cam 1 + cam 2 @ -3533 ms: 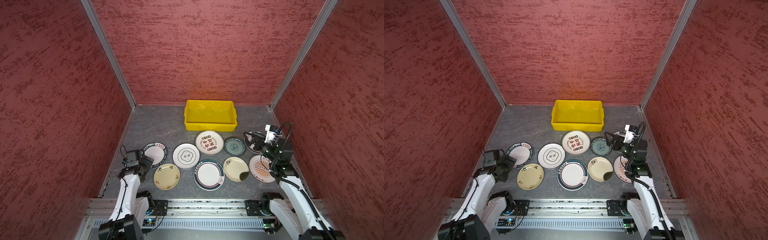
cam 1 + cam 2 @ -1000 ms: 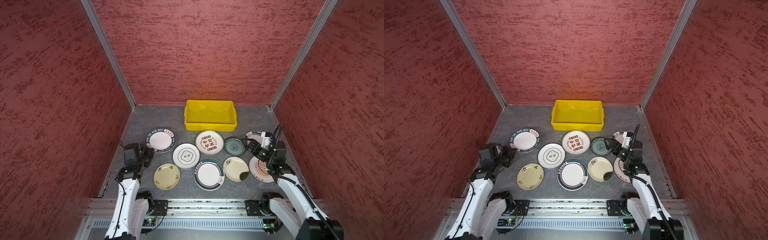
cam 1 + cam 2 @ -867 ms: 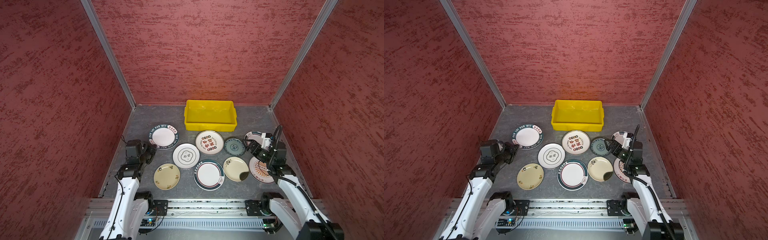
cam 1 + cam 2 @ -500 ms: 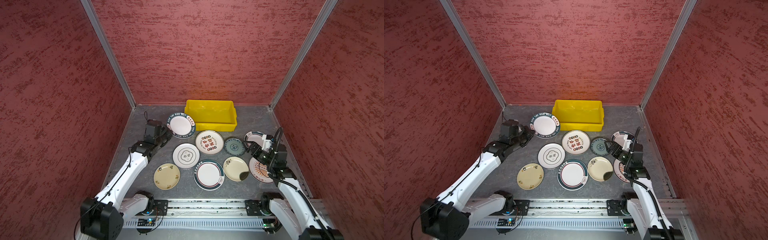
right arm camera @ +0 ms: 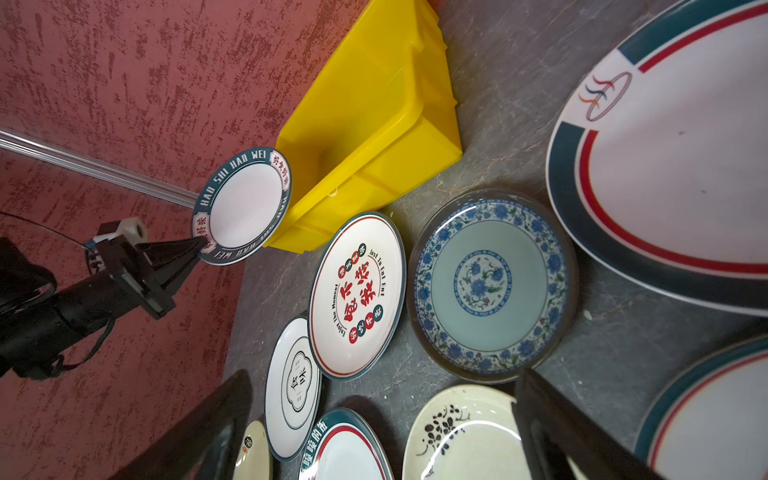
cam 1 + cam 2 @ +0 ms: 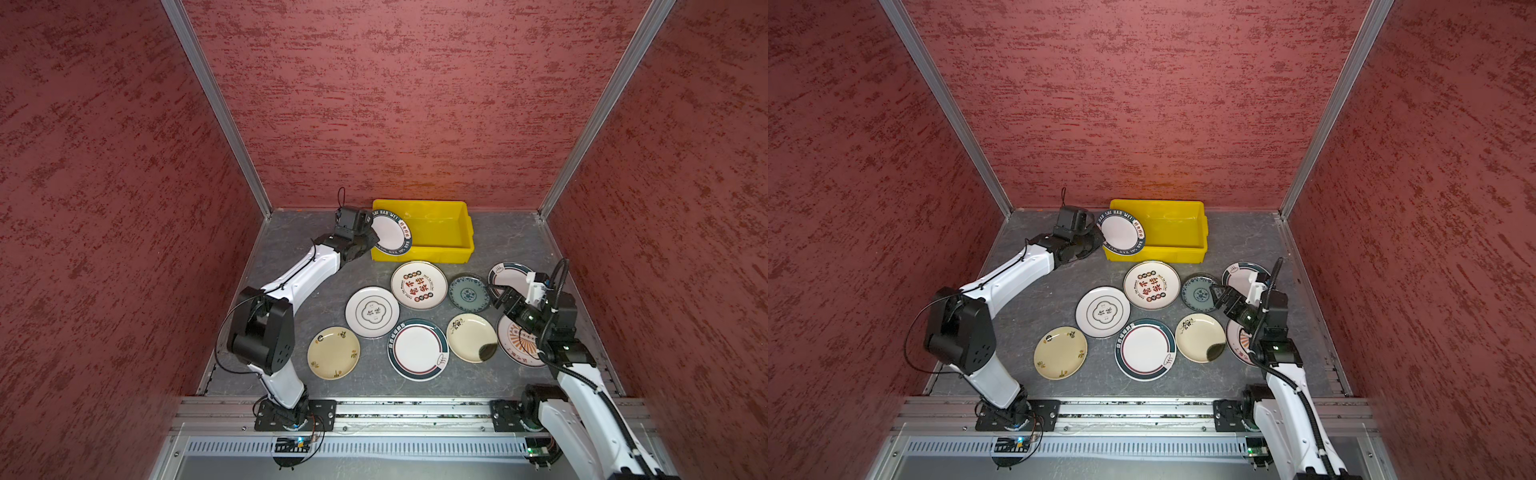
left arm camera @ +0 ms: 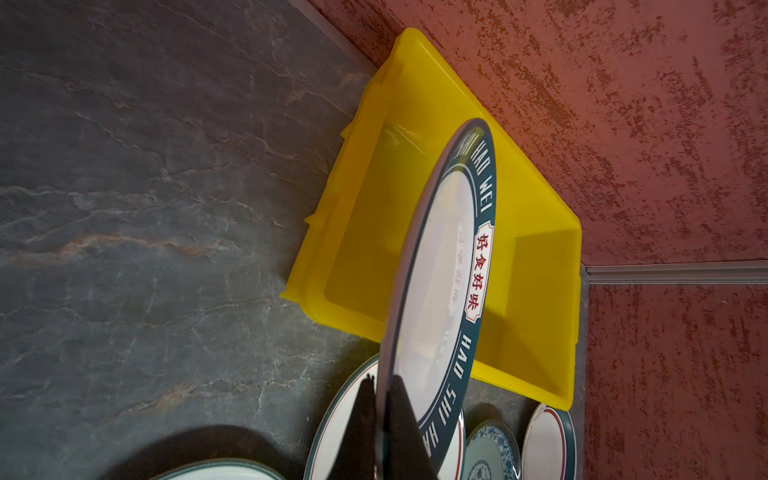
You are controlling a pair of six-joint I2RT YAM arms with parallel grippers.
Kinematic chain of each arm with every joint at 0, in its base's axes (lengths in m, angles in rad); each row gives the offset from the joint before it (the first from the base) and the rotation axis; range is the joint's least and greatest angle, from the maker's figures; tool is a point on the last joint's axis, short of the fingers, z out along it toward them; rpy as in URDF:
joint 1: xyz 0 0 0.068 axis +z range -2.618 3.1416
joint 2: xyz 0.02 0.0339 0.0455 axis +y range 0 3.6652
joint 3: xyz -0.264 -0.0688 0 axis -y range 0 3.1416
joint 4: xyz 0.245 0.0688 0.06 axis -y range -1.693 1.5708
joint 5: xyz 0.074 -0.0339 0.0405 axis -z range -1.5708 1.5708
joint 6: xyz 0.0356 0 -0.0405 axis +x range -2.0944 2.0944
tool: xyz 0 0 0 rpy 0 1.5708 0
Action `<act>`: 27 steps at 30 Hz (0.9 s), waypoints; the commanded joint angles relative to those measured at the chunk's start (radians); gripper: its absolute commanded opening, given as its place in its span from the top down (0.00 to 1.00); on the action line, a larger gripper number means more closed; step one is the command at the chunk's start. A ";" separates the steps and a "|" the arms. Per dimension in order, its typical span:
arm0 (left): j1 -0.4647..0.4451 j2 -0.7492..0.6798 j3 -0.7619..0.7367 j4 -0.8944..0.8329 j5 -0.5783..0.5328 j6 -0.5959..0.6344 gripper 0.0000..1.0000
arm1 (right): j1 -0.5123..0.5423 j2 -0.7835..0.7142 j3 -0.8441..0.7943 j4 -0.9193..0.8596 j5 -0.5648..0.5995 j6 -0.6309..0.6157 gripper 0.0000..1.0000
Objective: Place the plates into the plastic bin on the countertop
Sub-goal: 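Lift the green-rimmed plate upright with the left gripper toward the yellow bin, then lower the green-rimmed plate into the yellow bin and open the left gripper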
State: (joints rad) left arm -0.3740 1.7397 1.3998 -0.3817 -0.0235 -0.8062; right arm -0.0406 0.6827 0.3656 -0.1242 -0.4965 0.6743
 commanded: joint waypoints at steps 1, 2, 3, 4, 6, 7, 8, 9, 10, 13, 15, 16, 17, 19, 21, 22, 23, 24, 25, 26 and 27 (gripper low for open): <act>0.001 0.067 0.109 0.000 -0.047 0.054 1.00 | 0.003 -0.041 -0.026 -0.029 0.007 0.011 0.01; 0.003 0.097 0.141 -0.017 -0.054 0.059 1.00 | 0.004 -0.051 -0.030 -0.034 0.009 0.011 0.01; 0.004 0.122 0.167 -0.027 -0.057 0.066 1.00 | 0.004 -0.059 -0.030 -0.040 0.010 0.011 0.01; 0.001 0.143 0.189 -0.033 -0.058 0.070 1.00 | 0.004 -0.063 -0.030 -0.047 0.009 0.010 0.01; -0.001 0.191 0.239 -0.054 -0.065 0.081 1.00 | 0.003 -0.067 -0.027 -0.061 0.014 0.001 0.01; -0.003 0.213 0.264 -0.071 -0.071 0.088 1.00 | 0.004 -0.066 -0.025 -0.066 0.015 -0.003 0.01; -0.005 0.238 0.293 -0.091 -0.076 0.096 1.00 | 0.004 -0.066 -0.024 -0.070 0.017 -0.006 0.01; -0.006 0.257 0.319 -0.109 -0.078 0.101 1.00 | 0.003 -0.065 -0.025 -0.071 0.018 -0.009 0.01; -0.009 0.275 0.338 -0.122 -0.083 0.106 1.00 | 0.003 -0.064 -0.025 -0.071 0.020 -0.012 0.01; -0.012 0.307 0.359 -0.124 -0.085 0.110 1.00 | 0.004 -0.058 -0.033 -0.062 0.021 -0.012 0.01; -0.015 0.328 0.375 -0.133 -0.084 0.108 1.00 | 0.004 -0.052 -0.033 -0.058 0.018 -0.011 0.01; -0.016 0.340 0.385 -0.139 -0.081 0.108 1.00 | 0.003 -0.048 -0.031 -0.059 0.018 -0.013 0.01; -0.018 0.352 0.395 -0.147 -0.081 0.108 1.00 | 0.003 -0.044 -0.029 -0.060 0.016 -0.014 0.01; -0.022 0.376 0.416 -0.165 -0.086 0.112 1.00 | 0.004 -0.037 -0.024 -0.063 0.017 -0.020 0.01; -0.025 0.398 0.438 -0.178 -0.091 0.120 1.00 | 0.004 -0.032 -0.022 -0.065 0.021 -0.023 0.01; -0.025 0.409 0.451 -0.190 -0.092 0.124 1.00 | 0.004 -0.029 -0.020 -0.066 0.022 -0.024 0.01; -0.025 0.420 0.464 -0.201 -0.094 0.127 1.00 | 0.004 -0.027 -0.020 -0.066 0.022 -0.024 0.01; -0.027 0.432 0.480 -0.215 -0.100 0.131 1.00 | 0.004 -0.025 -0.020 -0.069 0.024 -0.024 0.01; -0.029 0.445 0.497 -0.233 -0.107 0.139 1.00 | 0.003 -0.025 -0.020 -0.071 0.024 -0.023 0.01; -0.032 0.455 0.511 -0.248 -0.116 0.145 1.00 | 0.003 -0.024 -0.020 -0.071 0.024 -0.024 0.01; -0.035 0.467 0.530 -0.266 -0.127 0.152 1.00 | 0.004 -0.023 -0.020 -0.075 0.024 -0.025 0.01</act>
State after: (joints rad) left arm -0.3954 2.1880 1.8786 -0.5964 -0.1162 -0.6926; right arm -0.0406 0.6605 0.3386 -0.1829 -0.4923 0.6647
